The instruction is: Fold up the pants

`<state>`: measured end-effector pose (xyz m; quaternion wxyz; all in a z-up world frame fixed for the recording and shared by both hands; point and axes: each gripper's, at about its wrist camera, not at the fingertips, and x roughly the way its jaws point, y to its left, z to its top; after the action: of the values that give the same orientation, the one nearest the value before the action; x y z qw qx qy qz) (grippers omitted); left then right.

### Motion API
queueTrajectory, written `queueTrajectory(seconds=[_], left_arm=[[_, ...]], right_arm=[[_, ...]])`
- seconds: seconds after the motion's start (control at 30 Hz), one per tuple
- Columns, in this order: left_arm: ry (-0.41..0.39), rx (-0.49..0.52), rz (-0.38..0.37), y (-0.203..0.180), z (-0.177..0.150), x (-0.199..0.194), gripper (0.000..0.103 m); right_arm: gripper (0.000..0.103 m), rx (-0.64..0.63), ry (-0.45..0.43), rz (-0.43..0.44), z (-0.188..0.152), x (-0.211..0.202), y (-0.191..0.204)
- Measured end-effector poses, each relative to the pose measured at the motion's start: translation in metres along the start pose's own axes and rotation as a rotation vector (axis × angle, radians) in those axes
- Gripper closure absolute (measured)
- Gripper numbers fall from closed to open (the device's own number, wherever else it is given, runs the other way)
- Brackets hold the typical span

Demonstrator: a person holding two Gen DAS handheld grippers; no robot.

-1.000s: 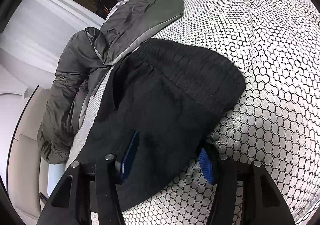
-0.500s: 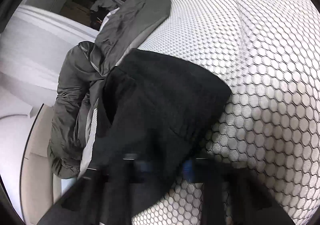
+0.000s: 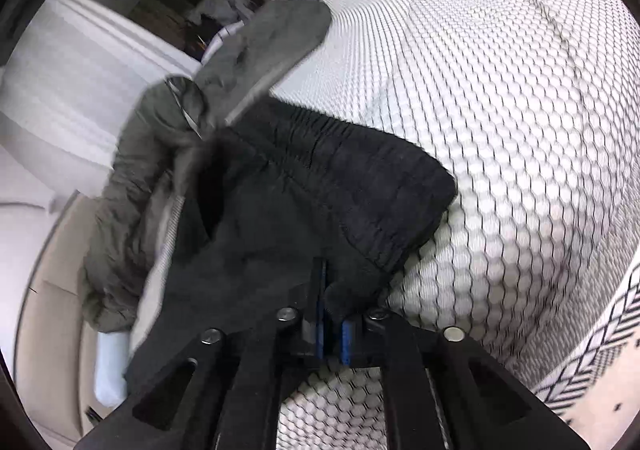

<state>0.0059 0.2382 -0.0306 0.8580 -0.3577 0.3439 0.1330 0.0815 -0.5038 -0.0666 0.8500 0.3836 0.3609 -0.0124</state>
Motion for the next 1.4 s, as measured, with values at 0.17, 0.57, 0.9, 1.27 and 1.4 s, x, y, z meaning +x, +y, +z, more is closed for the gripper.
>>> queueTrajectory(seconds=[0.17,0.57,0.9,1.27,1.4], left_arm=[[-0.024,0.066,0.086,-0.008,-0.007,-0.016,0.064],[-0.085,0.239,0.048,-0.073,-0.024,-0.059,0.001],[-0.023,0.408,-0.054,-0.171,-0.032,-0.009,0.001],[0.032,0.444,-0.077,-0.210,-0.036,0.070,0.001],[0.050,0.439,-0.068,-0.206,-0.036,0.080,0.001]], right_arm=[[0.052,-0.017,-0.108,-0.101,0.002,-0.024,0.001],[0.002,-0.139,-0.227,-0.207,0.008,-0.069,-0.004],[0.000,-0.316,-0.143,-0.110,0.020,-0.056,0.049],[0.000,-0.423,-0.004,-0.238,0.102,0.048,0.092],[0.010,-0.455,0.098,-0.221,0.107,0.091,0.093]])
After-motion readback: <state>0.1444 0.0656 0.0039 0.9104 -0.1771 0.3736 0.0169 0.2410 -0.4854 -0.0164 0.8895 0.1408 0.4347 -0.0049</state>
